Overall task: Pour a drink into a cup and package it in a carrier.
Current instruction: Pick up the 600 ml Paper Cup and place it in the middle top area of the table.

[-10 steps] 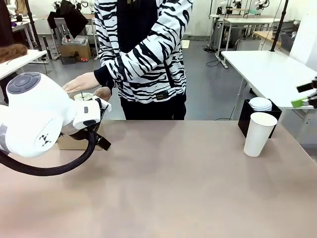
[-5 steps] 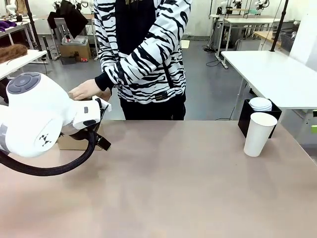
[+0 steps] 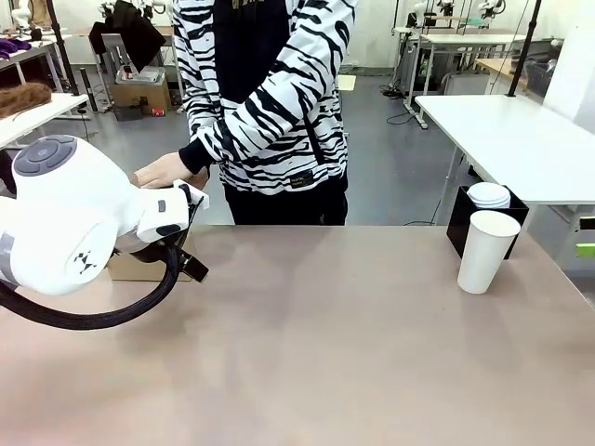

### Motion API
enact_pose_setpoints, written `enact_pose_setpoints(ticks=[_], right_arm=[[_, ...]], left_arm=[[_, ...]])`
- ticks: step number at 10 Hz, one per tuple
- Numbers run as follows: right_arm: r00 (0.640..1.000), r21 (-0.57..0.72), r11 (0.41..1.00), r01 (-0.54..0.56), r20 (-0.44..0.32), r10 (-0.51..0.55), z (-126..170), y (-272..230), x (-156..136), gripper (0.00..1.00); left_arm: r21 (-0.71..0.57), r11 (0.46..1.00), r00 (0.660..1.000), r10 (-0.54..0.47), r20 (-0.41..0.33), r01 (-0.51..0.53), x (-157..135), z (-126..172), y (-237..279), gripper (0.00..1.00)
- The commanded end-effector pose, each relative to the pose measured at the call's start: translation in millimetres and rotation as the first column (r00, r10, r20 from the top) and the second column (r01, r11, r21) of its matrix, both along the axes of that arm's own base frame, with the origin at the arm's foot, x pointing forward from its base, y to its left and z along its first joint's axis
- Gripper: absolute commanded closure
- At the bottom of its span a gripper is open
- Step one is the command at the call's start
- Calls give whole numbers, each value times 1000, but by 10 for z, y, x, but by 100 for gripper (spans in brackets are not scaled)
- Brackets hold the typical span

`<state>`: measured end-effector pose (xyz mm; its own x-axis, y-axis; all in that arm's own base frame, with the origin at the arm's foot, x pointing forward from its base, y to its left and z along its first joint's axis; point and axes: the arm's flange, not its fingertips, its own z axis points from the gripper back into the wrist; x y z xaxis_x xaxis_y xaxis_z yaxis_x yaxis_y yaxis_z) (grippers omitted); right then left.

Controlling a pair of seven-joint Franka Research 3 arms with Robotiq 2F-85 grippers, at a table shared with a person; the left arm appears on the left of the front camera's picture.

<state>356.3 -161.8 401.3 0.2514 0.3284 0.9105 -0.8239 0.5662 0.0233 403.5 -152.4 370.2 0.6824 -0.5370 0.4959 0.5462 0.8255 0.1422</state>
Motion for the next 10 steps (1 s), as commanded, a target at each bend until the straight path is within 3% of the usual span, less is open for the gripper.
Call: enact_pose_setpoints(ticks=[1,3,7,10], right_arm=[[1000,11,1000,7,5,-7,-68,-8,6,0],[1000,91,996,-13,4,13,-454,-4,333,0],[991,169,985,-16,133,-7,-1011,48,603,0],[986,207,977,-50,164,16,-1302,141,777,0]], left_arm=[[-3,1000,1000,0,0,0,-2,2,4,0],[-3,1000,1000,0,0,0,-2,2,4,0],[-3,1000,1000,0,0,0,-2,2,4,0],[-3,1000,1000,0,0,0,-2,2,4,0]])
